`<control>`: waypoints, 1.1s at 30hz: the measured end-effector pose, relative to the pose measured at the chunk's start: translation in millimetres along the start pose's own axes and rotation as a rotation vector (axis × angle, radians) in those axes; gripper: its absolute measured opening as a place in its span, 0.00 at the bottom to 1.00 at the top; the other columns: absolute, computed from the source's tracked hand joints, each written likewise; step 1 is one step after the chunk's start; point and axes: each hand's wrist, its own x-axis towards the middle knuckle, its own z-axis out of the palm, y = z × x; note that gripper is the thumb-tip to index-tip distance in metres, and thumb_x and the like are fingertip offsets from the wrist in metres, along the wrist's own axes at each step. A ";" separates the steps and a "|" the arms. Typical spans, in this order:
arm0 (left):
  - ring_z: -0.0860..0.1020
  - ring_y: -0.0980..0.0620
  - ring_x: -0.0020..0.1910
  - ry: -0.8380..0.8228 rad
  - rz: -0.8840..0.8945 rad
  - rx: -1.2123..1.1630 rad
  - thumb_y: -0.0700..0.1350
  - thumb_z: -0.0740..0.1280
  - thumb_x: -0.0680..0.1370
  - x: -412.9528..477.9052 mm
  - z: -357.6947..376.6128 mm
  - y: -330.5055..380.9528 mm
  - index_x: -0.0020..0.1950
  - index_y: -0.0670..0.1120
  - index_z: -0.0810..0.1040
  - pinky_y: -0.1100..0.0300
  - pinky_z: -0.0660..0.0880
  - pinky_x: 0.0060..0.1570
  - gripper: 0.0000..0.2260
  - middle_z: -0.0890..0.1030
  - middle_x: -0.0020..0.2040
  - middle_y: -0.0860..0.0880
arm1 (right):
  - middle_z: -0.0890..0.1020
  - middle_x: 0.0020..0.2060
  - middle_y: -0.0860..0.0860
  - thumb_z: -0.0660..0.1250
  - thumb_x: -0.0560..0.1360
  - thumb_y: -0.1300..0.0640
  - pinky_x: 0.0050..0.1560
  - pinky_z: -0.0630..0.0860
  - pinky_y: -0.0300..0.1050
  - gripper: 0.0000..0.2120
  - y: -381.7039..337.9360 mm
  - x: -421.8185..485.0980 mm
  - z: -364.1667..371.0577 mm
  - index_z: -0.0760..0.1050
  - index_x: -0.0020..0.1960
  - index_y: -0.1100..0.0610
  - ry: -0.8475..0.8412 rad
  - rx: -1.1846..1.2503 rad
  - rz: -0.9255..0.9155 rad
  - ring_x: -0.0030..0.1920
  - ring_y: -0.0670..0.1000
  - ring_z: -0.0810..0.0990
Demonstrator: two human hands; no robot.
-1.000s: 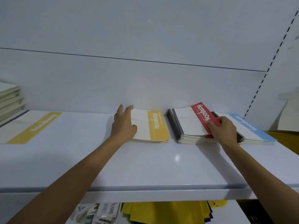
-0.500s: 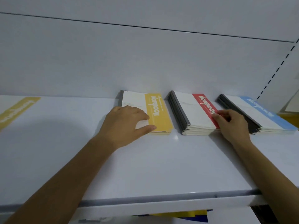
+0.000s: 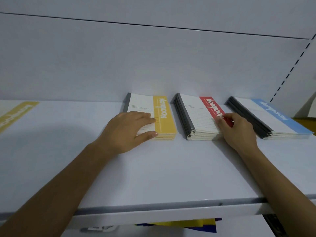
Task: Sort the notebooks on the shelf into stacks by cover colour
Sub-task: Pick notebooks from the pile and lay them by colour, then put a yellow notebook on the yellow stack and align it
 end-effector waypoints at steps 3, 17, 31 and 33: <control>0.75 0.53 0.63 0.022 0.001 -0.002 0.71 0.45 0.74 -1.1 1.4 1.5 0.64 0.54 0.78 0.56 0.70 0.58 0.33 0.77 0.65 0.54 | 0.81 0.54 0.53 0.60 0.78 0.42 0.44 0.73 0.45 0.21 0.8 -1.1 0.1 0.74 0.62 0.56 -0.003 -0.014 -0.012 0.45 0.49 0.76; 0.69 0.51 0.69 -0.138 0.022 0.163 0.71 0.38 0.74 -3.8 -13.2 6.8 0.71 0.54 0.68 0.53 0.62 0.65 0.37 0.71 0.71 0.53 | 0.82 0.49 0.56 0.62 0.75 0.55 0.54 0.65 0.51 0.10 -31.2 -18.5 2.1 0.78 0.51 0.57 0.324 -0.174 -0.452 0.51 0.59 0.78; 0.69 0.56 0.65 -0.002 -0.309 -0.030 0.58 0.62 0.78 -113.0 -83.5 -63.5 0.71 0.56 0.67 0.60 0.64 0.64 0.22 0.71 0.68 0.57 | 0.83 0.43 0.50 0.62 0.76 0.54 0.43 0.75 0.49 0.09 -180.7 -98.2 62.4 0.79 0.49 0.56 -0.054 0.183 -0.820 0.42 0.52 0.80; 0.72 0.58 0.63 0.003 -0.368 -0.050 0.60 0.61 0.78 -139.9 -99.9 -87.2 0.68 0.57 0.70 0.60 0.66 0.62 0.20 0.73 0.66 0.59 | 0.82 0.46 0.49 0.63 0.77 0.53 0.43 0.74 0.45 0.09 -216.7 -111.1 83.2 0.79 0.52 0.55 -0.163 0.204 -0.821 0.42 0.48 0.79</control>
